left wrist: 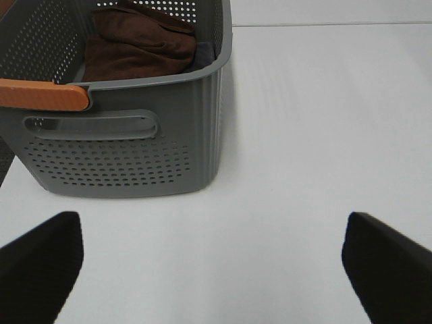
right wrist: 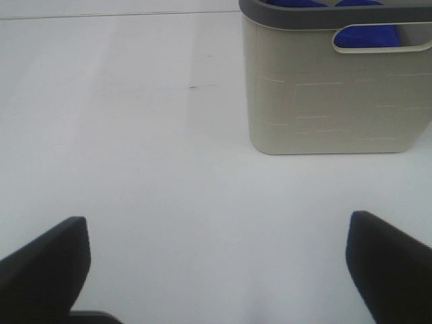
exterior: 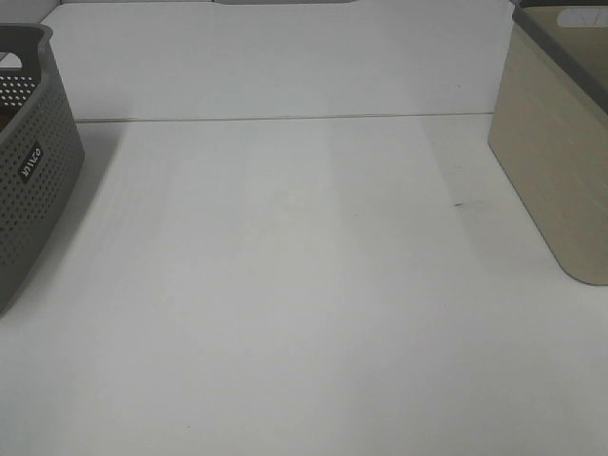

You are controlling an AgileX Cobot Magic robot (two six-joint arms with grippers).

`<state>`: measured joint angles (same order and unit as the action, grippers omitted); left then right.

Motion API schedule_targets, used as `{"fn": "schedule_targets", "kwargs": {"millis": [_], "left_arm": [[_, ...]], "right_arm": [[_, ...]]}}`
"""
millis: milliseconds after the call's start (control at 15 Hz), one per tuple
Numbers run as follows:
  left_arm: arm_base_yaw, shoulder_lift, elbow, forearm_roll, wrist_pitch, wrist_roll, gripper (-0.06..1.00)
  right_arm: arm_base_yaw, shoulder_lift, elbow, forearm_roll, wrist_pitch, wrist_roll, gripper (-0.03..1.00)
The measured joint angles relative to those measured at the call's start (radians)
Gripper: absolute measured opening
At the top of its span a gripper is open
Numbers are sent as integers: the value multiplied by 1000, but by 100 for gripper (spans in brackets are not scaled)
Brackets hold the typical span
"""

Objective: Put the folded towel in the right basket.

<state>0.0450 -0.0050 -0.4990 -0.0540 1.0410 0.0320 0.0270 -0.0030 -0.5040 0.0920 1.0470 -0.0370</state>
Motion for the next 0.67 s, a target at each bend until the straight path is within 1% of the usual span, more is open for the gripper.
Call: {"fn": "schedule_targets", "kwargs": {"millis": [667], "left_arm": [[0,0,0,0,0,0,96]], "right_arm": [[0,0,0,3,0,0,98]]}}
